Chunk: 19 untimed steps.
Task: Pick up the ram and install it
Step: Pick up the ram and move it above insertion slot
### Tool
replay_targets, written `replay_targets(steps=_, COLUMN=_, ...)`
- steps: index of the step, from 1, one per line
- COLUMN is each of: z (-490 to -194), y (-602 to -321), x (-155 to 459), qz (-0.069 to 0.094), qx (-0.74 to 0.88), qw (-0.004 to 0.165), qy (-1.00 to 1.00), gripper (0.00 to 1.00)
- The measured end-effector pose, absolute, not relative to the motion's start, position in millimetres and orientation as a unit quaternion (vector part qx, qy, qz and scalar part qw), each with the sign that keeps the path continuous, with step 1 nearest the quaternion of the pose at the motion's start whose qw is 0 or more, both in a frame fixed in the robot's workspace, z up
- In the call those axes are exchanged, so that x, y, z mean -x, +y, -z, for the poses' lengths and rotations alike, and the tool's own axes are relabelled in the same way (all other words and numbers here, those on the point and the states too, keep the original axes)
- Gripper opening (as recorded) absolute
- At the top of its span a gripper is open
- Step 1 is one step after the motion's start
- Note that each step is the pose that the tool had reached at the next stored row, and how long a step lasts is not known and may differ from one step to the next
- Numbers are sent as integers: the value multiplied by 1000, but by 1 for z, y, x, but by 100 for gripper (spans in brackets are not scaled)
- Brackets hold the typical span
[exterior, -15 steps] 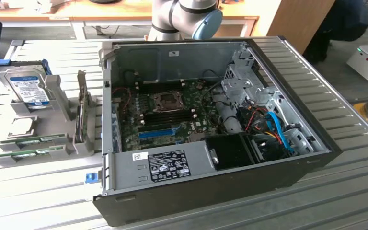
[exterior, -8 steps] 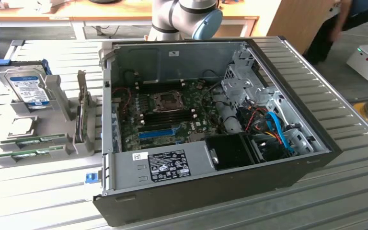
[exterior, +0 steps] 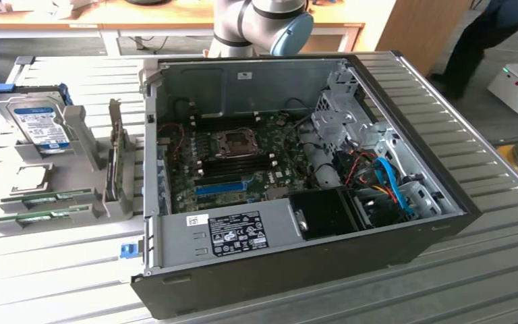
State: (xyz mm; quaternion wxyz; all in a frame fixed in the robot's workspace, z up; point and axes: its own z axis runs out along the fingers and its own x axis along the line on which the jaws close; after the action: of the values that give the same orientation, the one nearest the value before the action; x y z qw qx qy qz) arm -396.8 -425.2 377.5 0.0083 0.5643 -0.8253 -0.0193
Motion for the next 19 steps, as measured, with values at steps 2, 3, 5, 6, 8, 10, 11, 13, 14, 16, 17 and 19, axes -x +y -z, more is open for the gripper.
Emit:
replay_targets(steps=2, z=-377, y=-425, x=397, qz=19, qx=-576, qw=9, qy=-818, gripper=11)
replay_targets(steps=3, z=-377, y=-425, x=397, qz=19, qx=-581, qw=9, qy=-814, gripper=11)
replay_targets(steps=5, z=-377, y=-425, x=397, qz=19, qx=-592, qw=9, qy=-806, gripper=11)
replay_targets(steps=6, z=-377, y=-425, x=397, qz=19, qx=-597, qw=9, qy=-802, gripper=11)
replay_targets(steps=8, z=-377, y=-425, x=397, qz=19, qx=-607, qw=9, qy=-794, gripper=11)
replay_targets(steps=10, z=-377, y=-425, x=397, qz=19, qx=-617, qw=10, qy=-787, gripper=11)
replay_targets(steps=11, z=-377, y=-425, x=397, qz=19, qx=-622, qw=10, qy=-783, gripper=11)
replay_targets(steps=13, z=-377, y=-425, x=397, qz=19, qx=-631, qw=10, qy=-776, gripper=11)
replay_targets(steps=14, z=-377, y=-425, x=397, qz=18, qx=-635, qw=10, qy=-772, gripper=11)
replay_targets(steps=16, z=-377, y=-425, x=397, qz=18, qx=-641, qw=10, qy=-768, gripper=11)
replay_targets(steps=17, z=-377, y=-425, x=397, qz=18, qx=-641, qw=10, qy=-767, gripper=11)
replay_targets(steps=19, z=-377, y=-425, x=397, qz=18, qx=-641, qw=10, qy=-767, gripper=11)
